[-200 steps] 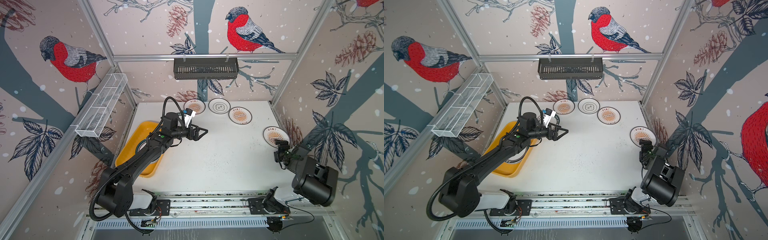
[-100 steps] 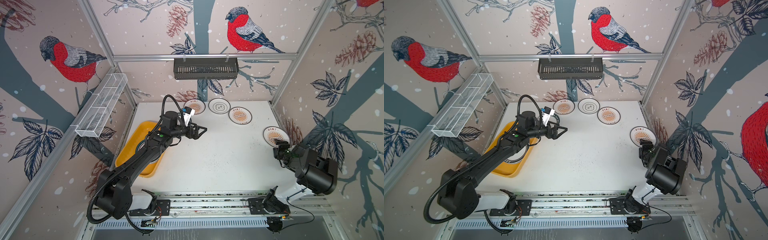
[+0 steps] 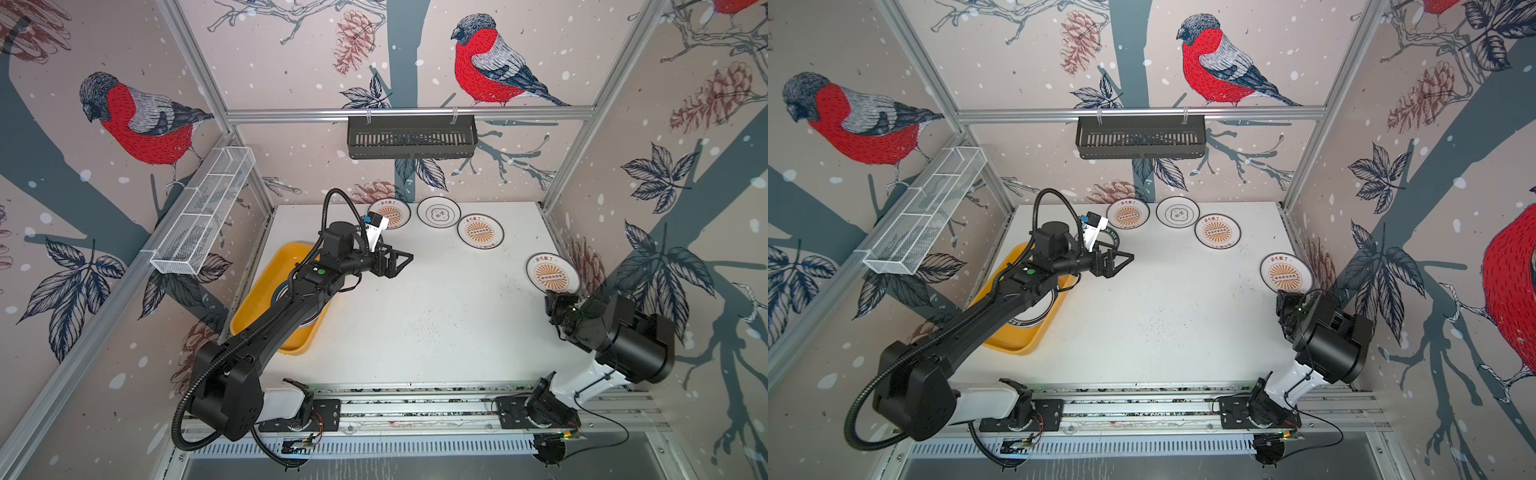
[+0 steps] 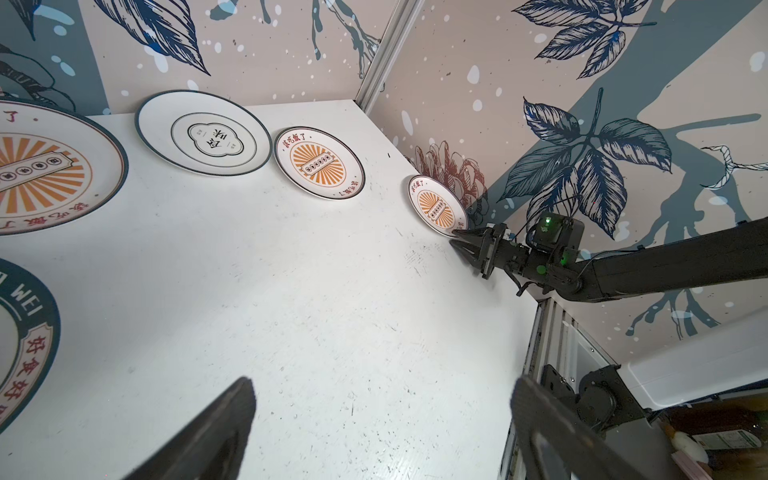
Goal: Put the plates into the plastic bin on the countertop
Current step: 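Lower the right gripper onto the orange sunburst plate rim nearest the robot and close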
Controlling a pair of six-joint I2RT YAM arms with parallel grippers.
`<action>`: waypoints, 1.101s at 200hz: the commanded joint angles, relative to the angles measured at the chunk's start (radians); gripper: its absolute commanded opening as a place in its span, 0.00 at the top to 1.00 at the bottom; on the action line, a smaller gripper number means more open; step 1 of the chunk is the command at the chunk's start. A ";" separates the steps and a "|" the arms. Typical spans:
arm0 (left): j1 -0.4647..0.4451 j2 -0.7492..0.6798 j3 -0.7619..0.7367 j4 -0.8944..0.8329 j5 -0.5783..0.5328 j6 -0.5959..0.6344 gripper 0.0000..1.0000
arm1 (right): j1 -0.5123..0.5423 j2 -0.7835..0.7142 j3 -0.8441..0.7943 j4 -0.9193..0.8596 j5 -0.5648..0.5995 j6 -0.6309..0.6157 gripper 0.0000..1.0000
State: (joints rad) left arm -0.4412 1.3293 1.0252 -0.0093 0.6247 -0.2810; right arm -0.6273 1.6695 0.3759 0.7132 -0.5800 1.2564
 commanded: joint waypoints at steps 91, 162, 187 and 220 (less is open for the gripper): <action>-0.001 0.004 0.007 0.006 0.011 0.017 0.04 | -0.002 0.024 -0.038 -0.091 0.049 0.050 0.91; -0.001 0.012 0.006 0.004 0.006 0.019 0.04 | -0.003 0.000 -0.046 -0.045 0.044 0.053 0.97; -0.001 0.014 0.006 0.003 0.005 0.020 0.04 | -0.002 -0.038 -0.030 -0.092 0.059 0.015 0.97; -0.001 0.018 0.006 0.003 0.005 0.017 0.04 | 0.001 -0.112 -0.011 -0.146 0.074 -0.029 0.97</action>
State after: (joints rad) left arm -0.4412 1.3434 1.0252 -0.0097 0.6250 -0.2810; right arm -0.6300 1.5967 0.3515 0.6697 -0.5480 1.2804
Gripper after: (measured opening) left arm 0.961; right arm 0.076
